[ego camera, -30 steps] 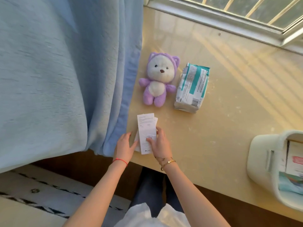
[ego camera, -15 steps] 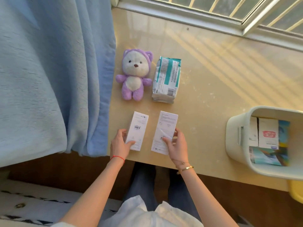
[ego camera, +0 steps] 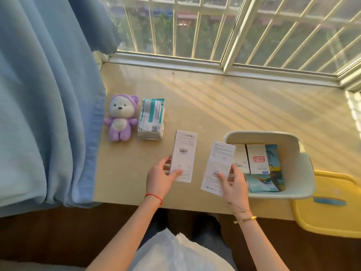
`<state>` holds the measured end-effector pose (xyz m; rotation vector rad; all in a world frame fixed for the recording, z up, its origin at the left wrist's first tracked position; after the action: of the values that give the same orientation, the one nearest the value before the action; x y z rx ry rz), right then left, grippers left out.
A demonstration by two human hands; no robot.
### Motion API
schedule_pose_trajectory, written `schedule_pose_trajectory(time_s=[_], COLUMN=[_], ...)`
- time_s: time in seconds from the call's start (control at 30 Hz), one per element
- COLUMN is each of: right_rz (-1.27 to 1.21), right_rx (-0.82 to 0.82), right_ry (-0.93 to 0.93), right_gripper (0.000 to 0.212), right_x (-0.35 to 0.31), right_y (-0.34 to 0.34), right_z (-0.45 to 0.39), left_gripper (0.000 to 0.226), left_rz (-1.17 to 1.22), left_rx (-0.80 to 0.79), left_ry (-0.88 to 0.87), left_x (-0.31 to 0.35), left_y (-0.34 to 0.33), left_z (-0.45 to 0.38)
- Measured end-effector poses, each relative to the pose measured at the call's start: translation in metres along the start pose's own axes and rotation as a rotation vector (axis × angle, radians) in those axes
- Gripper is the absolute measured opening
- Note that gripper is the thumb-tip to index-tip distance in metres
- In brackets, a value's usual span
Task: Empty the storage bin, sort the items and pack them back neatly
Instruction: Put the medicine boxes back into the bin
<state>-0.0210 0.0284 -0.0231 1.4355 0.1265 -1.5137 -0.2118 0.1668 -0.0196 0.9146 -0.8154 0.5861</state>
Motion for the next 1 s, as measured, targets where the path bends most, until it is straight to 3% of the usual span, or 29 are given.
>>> schedule_pose_trajectory(time_s=[0.1,0.23,0.37,0.63,1.0], right_rz=[0.032,0.109,0.196,0.346,0.558], right_rx=[0.025,0.076,0.030,-0.165,-0.226], right_ry=[-0.016,-0.047,-0.042,-0.067,-0.031], right_gripper=[0.045,0.055,0.052,0.055,0.050], right_x=[0.026,0.068,0.097,0.139,0.167], right_y=[0.063,0.136,0.172,0.153,0.131], right_z=[-0.014,-0.052,-0.097,-0.159,-0.172], left_gripper=[0.062,0.062,0.062,0.050,0.041], left_rz=[0.019,0.011,-0.027,-0.185,-0.384], left_rx=[-0.029,-0.043,-0.048,-0.047,-0.082], left_ry=[-0.039,-0.053,-0.036,0.102,0.171], left_x=[0.045,0.085,0.096,0.072,0.050], left_y=[-0.054,-0.129,-0.196,-0.278,-0.298], left_z=[0.011,0.013,0.003,-0.024,-0.039])
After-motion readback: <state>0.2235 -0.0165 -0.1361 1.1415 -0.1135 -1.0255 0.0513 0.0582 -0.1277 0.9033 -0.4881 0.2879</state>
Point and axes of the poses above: each hand's wrist, its own z-axis away from the middle knuckle, its own y-axis out of the back of the hand, x = y × z, the point moved 2 cm from there along -z, towards the middle knuckle, and after that the axes turned 2 degrees about -y, right-handed, at the moved point
